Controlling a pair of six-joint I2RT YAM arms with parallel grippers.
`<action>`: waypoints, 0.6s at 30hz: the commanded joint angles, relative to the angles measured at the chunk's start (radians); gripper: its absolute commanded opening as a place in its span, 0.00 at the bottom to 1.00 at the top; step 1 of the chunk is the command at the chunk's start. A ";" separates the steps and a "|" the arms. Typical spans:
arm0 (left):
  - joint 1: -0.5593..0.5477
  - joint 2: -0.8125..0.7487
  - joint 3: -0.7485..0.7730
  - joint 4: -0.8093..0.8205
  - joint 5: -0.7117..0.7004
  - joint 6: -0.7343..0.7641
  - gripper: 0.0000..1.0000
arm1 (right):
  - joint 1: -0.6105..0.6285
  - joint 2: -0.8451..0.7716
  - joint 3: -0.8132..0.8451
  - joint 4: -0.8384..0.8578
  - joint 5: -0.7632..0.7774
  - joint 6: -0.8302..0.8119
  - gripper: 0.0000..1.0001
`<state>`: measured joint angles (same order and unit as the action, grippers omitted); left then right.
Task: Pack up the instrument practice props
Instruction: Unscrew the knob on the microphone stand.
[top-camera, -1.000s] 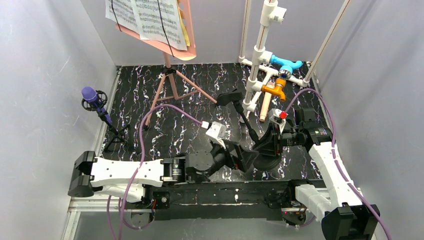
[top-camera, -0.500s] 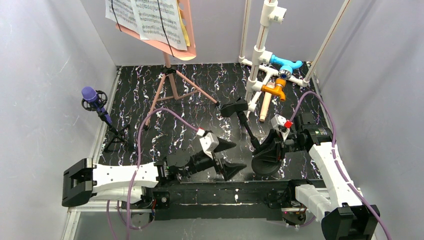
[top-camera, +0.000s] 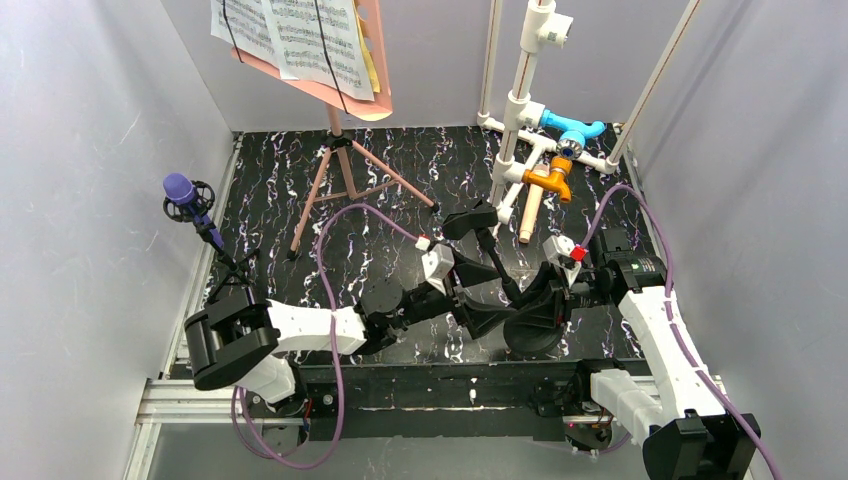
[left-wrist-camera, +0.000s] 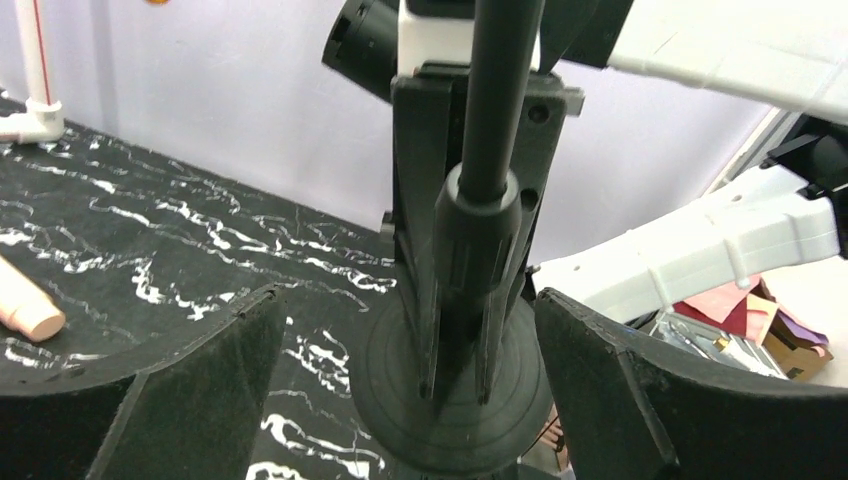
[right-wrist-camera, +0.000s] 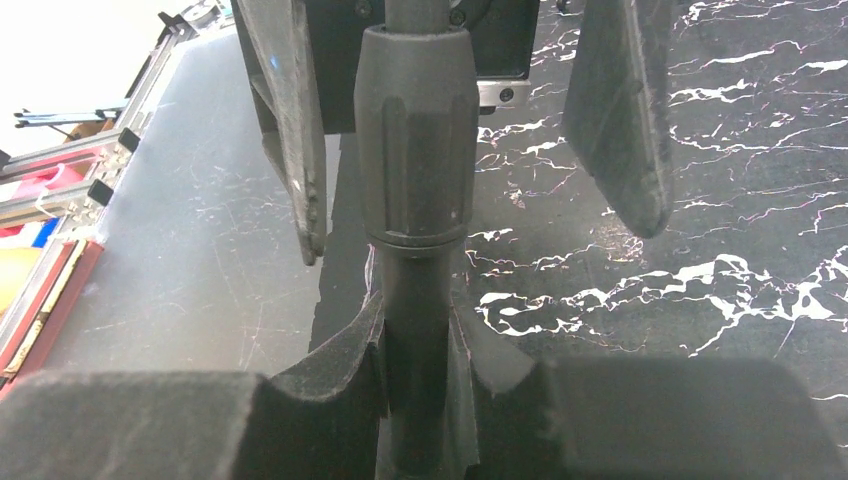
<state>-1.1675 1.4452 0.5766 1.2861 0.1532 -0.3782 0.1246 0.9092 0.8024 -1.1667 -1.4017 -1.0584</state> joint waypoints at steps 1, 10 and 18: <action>0.008 0.006 0.071 0.117 0.048 -0.021 0.91 | -0.003 -0.017 0.031 -0.018 -0.082 -0.023 0.01; 0.021 0.042 0.115 0.123 0.095 -0.073 0.75 | -0.003 -0.017 0.030 -0.016 -0.082 -0.019 0.01; -0.011 0.048 0.120 0.079 -0.217 -0.286 0.00 | -0.028 -0.030 0.043 0.109 0.064 0.131 0.01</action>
<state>-1.1408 1.5532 0.7174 1.3766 0.2768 -0.5426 0.1162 0.9070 0.8024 -1.1706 -1.3895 -1.0271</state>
